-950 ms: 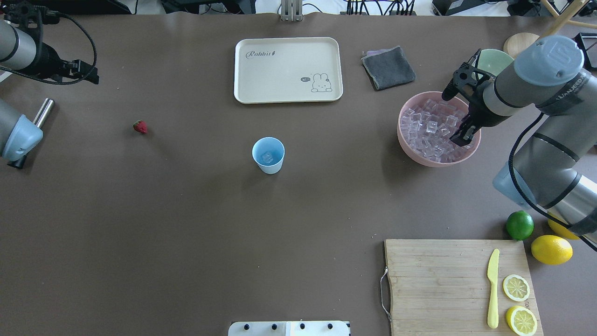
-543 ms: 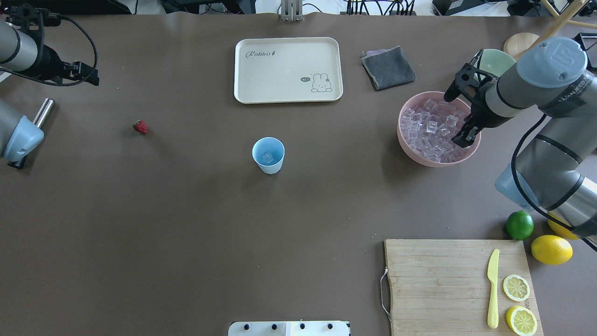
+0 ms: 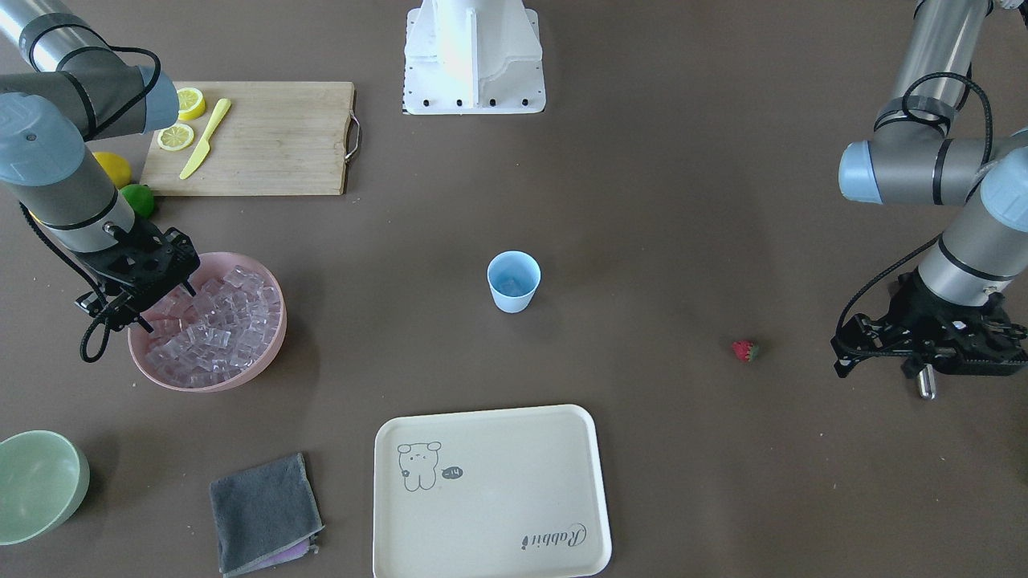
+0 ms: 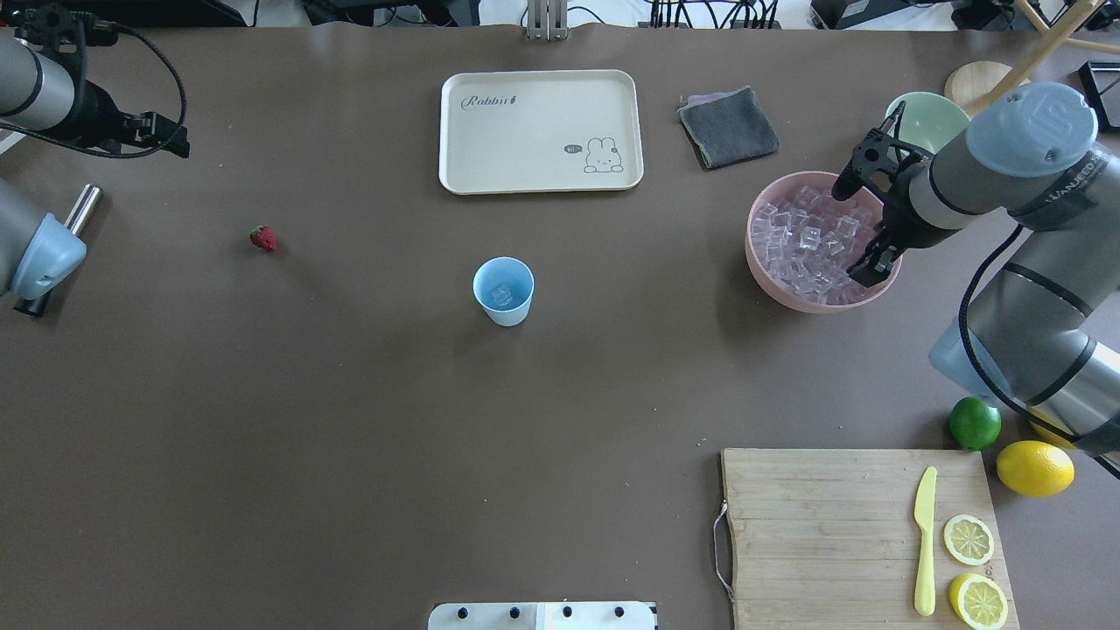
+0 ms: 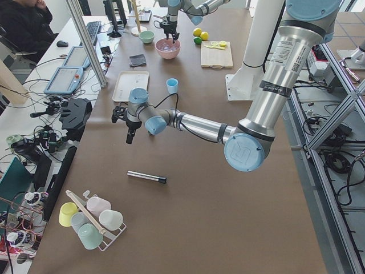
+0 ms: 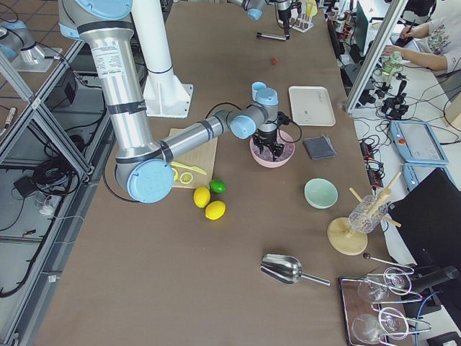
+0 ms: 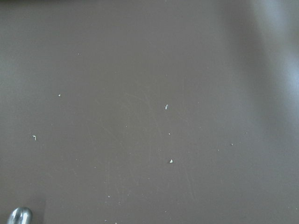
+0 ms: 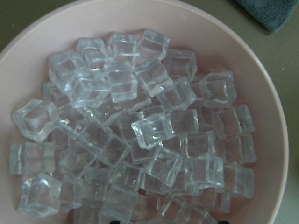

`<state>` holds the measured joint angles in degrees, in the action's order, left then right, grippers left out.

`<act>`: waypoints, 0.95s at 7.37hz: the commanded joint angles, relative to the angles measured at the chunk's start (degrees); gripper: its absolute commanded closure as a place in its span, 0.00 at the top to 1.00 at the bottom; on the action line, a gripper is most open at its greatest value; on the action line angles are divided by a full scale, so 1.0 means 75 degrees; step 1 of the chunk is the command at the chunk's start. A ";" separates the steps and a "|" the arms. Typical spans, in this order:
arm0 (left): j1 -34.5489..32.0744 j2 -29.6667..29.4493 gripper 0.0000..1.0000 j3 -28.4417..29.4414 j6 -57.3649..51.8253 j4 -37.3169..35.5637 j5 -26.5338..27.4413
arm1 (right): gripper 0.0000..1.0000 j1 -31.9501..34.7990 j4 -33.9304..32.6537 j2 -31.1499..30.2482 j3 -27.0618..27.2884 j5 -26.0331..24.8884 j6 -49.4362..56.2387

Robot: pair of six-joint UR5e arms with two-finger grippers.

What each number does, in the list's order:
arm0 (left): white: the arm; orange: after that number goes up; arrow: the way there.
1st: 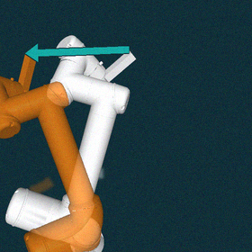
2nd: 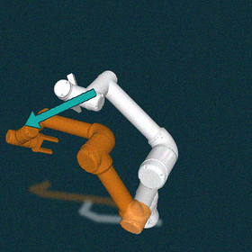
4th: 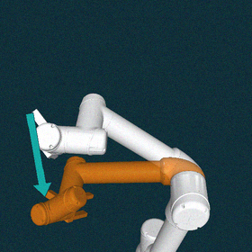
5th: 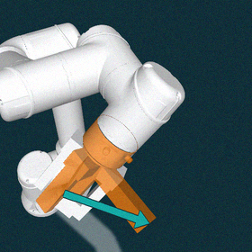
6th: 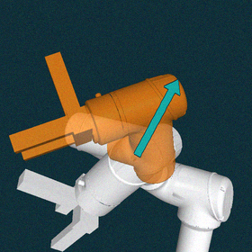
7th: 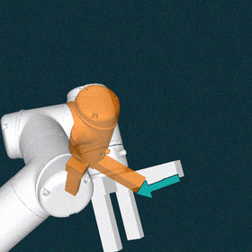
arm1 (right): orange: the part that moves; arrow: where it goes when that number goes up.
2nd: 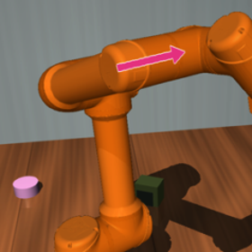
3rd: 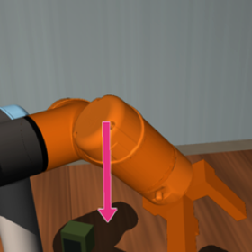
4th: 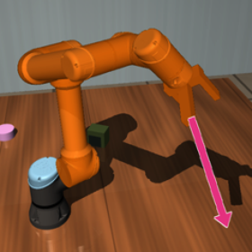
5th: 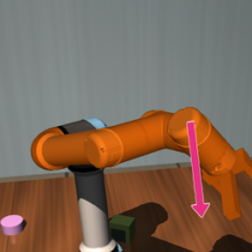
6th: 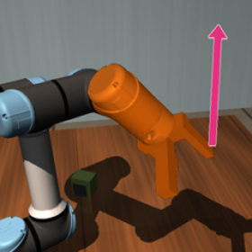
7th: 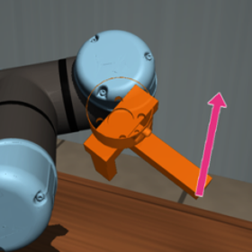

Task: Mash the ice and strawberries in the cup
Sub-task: 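Lower the right gripper into the ice and grasp a third cube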

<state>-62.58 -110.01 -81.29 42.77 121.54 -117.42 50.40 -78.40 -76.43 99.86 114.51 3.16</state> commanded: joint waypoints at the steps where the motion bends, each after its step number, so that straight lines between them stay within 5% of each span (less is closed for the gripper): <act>1: 0.0000 -0.0004 0.98 0.0022 -0.0042 0.0013 0.0000 | 0.79 -0.0076 0.0000 -0.0005 0.0009 -0.0010 -0.0011; 7: 0.0152 -0.0132 0.98 0.0163 0.0039 0.0013 0.0069 | 0.85 -0.0263 0.0012 -0.0040 0.0067 -0.0397 0.0280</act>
<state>-62.06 -110.64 -80.45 43.01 121.64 -117.29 48.55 -78.34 -76.61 99.96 111.65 4.03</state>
